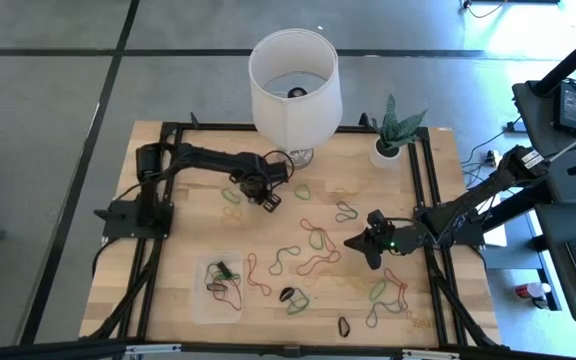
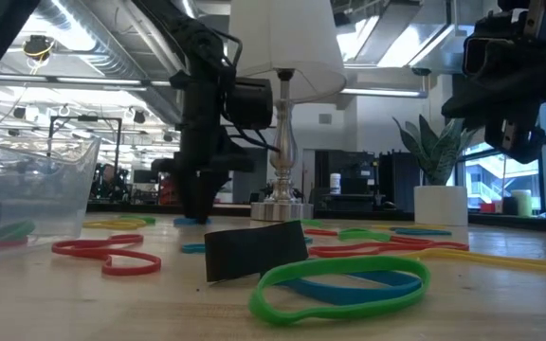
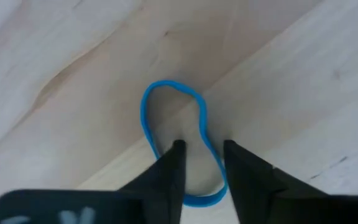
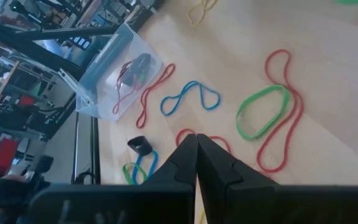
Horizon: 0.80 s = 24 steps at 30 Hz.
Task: Pick and place rubber bands into bin
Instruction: Put the blue rubber band into the transparent bin
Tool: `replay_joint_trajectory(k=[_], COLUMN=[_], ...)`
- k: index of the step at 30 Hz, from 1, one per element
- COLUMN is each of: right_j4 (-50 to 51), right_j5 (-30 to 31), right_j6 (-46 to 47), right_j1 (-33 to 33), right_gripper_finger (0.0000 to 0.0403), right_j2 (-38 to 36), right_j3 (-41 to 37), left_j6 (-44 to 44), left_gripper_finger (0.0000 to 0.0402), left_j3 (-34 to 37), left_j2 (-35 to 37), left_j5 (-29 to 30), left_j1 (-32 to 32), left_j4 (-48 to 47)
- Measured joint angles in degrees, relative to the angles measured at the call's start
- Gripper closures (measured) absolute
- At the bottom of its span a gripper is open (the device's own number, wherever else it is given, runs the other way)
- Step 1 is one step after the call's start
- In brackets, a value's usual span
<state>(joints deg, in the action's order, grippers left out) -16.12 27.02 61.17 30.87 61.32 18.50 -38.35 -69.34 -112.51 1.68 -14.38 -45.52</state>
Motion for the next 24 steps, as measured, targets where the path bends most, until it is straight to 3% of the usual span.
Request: replay_joint_trajectory(k=[5,11,24], right_j4=[0.01,0.07,0.55], right_j5=[0.03,0.05,0.00], right_j6=[-1.41,-4.44,-12.20], right_j1=[0.00,0.00,0.00], right_gripper_finger=[0.0389,0.0389,0.0389], right_j2=[0.00,0.00,0.00], right_j3=[0.00,0.00,0.00], left_j6=[0.02,2.15,5.14], left_gripper_finger=[0.0391,0.0399,0.0399], left_j3=[-0.09,-2.85,-7.04], left_j2=[0.68,3.84,22.74], left_j5=[-0.34,0.26,5.99], left_j1=[0.80,3.63,15.35], left_j4=[0.07,-6.83,-16.22])
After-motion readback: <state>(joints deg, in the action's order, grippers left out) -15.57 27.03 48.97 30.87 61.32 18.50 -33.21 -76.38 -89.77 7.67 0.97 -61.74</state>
